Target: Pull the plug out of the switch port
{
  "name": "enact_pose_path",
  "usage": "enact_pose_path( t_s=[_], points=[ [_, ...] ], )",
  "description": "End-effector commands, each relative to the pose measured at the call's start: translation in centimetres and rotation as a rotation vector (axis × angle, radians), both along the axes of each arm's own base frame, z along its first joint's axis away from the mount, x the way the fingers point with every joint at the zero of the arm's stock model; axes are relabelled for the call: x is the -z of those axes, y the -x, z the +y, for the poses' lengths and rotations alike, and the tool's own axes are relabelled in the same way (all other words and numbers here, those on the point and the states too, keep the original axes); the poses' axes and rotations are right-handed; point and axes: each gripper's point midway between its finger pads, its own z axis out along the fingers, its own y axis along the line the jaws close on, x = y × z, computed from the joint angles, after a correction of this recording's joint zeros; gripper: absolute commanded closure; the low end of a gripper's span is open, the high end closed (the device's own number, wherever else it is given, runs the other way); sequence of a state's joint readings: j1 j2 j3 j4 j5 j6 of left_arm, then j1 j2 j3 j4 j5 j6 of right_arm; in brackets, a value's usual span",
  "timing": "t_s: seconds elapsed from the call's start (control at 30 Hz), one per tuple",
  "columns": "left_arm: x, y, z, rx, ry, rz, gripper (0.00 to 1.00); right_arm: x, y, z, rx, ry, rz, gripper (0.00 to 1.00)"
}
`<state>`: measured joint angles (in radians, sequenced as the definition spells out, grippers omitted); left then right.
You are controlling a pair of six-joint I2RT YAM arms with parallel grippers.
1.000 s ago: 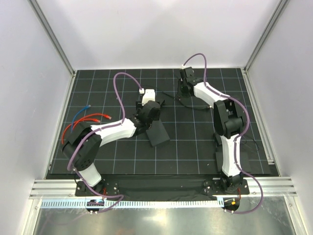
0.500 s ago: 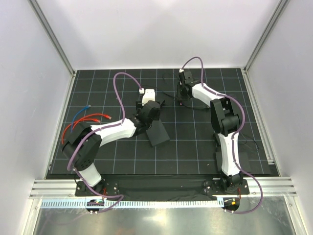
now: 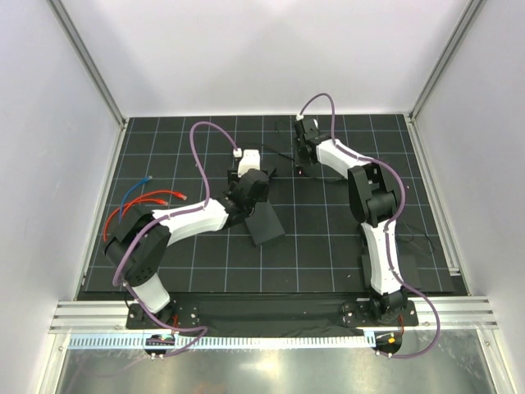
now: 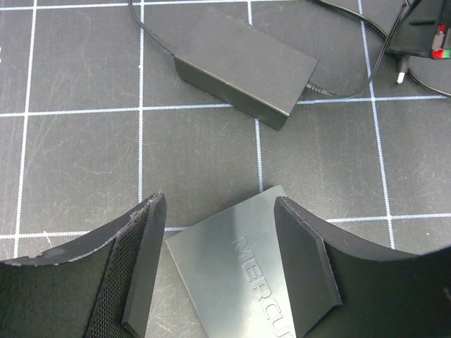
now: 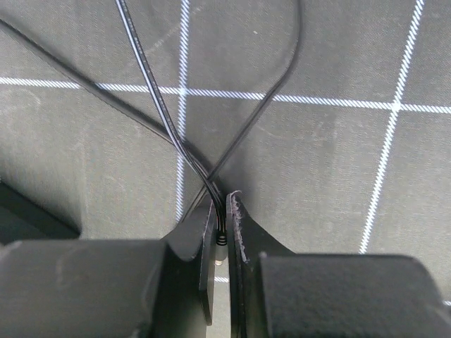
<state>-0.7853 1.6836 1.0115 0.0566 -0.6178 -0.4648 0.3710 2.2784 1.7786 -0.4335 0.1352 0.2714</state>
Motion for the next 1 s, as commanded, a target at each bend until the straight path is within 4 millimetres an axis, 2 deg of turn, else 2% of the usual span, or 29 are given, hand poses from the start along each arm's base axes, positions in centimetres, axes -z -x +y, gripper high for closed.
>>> enact_pose_path(
  t_s=[0.0,0.13,0.2,0.23,0.27,0.3,0.33,0.37,0.4,0.43,0.47,0.5,0.57,0.67,0.77,0.8,0.93,0.97],
  points=[
    [-2.4,-0.5,0.3,-0.040,0.054,-0.076,0.33,-0.1,-1.2,0.7,0.044,0.006,-0.054,0.99],
    [-2.7,-0.4,1.0,-0.075,0.064,-0.091,0.33,-2.3,-3.5,2.9,0.061,-0.119,-0.138,0.99],
    [-2.6,-0.3,1.5,-0.093,0.062,-0.098,0.32,-4.0,-4.9,5.1,0.022,-0.215,-0.176,0.99],
    [-3.0,-0.3,2.0,-0.122,0.075,-0.111,0.31,-3.9,-5.3,5.8,0.010,-0.250,-0.177,0.99],
    [-2.7,-0.2,2.6,-0.143,0.075,-0.108,0.30,-5.0,-5.6,8.0,-0.064,-0.340,-0.193,0.99],
    [-2.8,-0.2,3.1,-0.160,0.085,-0.113,0.30,-5.5,-5.9,8.9,-0.098,-0.377,-0.206,0.99],
    [-3.2,-0.3,3.8,-0.186,0.103,-0.124,0.30,-7.2,-6.5,10.0,-0.139,-0.421,-0.238,0.99],
    [-2.7,-0.1,4.6,-0.226,0.127,-0.121,0.30,-6.7,-6.8,10.8,-0.174,-0.433,-0.239,0.99],
    [-2.6,-0.3,5.5,-0.259,0.141,-0.123,0.29,-7.2,-6.5,11.9,-0.234,-0.473,-0.231,0.99],
    [-2.5,-0.4,6.0,-0.279,0.161,-0.124,0.30,-8.7,-7.2,12.8,-0.277,-0.495,-0.264,0.99],
    [-2.3,-0.3,6.4,-0.301,0.183,-0.121,0.29,-7.9,-7.3,13.2,-0.304,-0.501,-0.251,0.99],
    [-2.2,-0.4,7.1,-0.325,0.194,-0.121,0.30,-9.1,-7.4,14.2,-0.372,-0.522,-0.273,0.99],
    [-1.9,-0.4,7.6,-0.341,0.202,-0.114,0.30,-8.8,-7.3,14.8,-0.422,-0.534,-0.263,0.99],
    [-1.8,-0.5,8.1,-0.367,0.219,-0.113,0.30,-8.6,-6.8,16.7,-0.522,-0.603,-0.256,0.99],
    [-1.8,-0.6,8.2,-0.373,0.232,-0.113,0.30,-8.3,-5.7,18.9,-0.575,-0.672,-0.237,0.98],
    [-1.7,-0.7,8.1,-0.371,0.237,-0.110,0.29,-7.9,-5.0,20.2,-0.597,-0.674,-0.229,0.98],
    [-1.4,-0.8,7.9,-0.361,0.243,-0.094,0.30,-6.7,-4.7,21.5,-0.576,-0.543,-0.255,0.97],
    [-1.3,-0.9,7.9,-0.360,0.243,-0.090,0.30,-6.0,-5.5,20.3,-0.503,-0.447,-0.261,0.97]
  ],
)
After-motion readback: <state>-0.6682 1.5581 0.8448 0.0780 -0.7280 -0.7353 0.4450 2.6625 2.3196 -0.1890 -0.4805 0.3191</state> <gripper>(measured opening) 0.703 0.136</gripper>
